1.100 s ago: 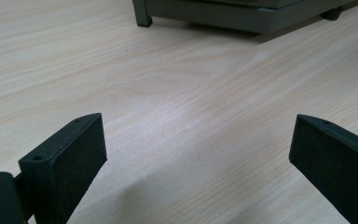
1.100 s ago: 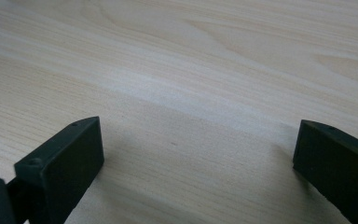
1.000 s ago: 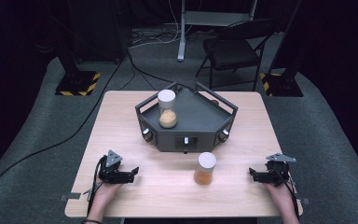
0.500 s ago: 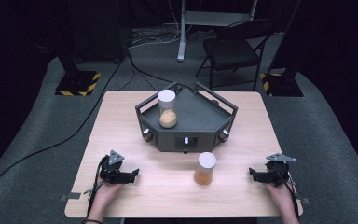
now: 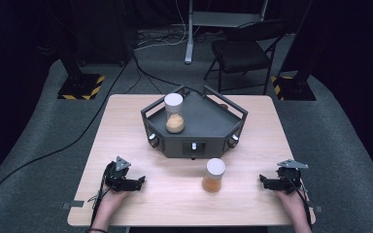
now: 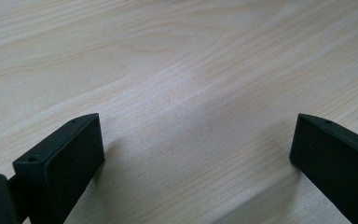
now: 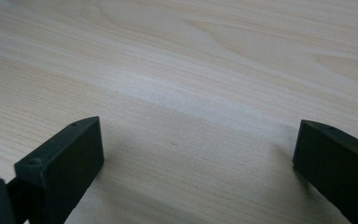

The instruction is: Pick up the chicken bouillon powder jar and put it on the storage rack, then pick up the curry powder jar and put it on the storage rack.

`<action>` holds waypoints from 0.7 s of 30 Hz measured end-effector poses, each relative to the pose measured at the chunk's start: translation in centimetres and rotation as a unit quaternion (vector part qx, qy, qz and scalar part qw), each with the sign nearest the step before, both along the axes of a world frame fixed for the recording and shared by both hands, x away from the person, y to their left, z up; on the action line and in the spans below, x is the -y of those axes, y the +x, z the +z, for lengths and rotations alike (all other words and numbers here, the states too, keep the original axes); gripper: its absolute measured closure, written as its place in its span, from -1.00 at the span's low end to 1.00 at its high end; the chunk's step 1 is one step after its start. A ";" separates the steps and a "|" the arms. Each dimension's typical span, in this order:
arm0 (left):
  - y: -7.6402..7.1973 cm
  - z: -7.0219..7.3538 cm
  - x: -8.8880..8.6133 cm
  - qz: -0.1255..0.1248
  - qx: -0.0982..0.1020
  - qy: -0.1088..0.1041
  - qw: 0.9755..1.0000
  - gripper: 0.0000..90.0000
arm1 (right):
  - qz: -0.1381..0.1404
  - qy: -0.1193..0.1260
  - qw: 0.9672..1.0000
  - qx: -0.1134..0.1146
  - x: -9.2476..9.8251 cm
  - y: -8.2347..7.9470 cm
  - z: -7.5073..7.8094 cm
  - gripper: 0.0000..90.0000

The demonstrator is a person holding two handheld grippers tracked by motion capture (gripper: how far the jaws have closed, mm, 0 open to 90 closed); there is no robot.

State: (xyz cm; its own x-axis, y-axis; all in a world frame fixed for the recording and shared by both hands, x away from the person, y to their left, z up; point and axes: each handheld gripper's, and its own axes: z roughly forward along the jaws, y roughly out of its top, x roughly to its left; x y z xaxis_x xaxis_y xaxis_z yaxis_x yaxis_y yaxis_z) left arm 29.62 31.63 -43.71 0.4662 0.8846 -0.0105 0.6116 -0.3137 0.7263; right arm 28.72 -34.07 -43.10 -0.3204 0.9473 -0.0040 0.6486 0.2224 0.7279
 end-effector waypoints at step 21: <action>0.0 0.0 0.0 0.000 0.000 0.000 1.000 -0.94 | 0.001 0.001 1.000 0.001 0.0 -0.1 0.0 -0.96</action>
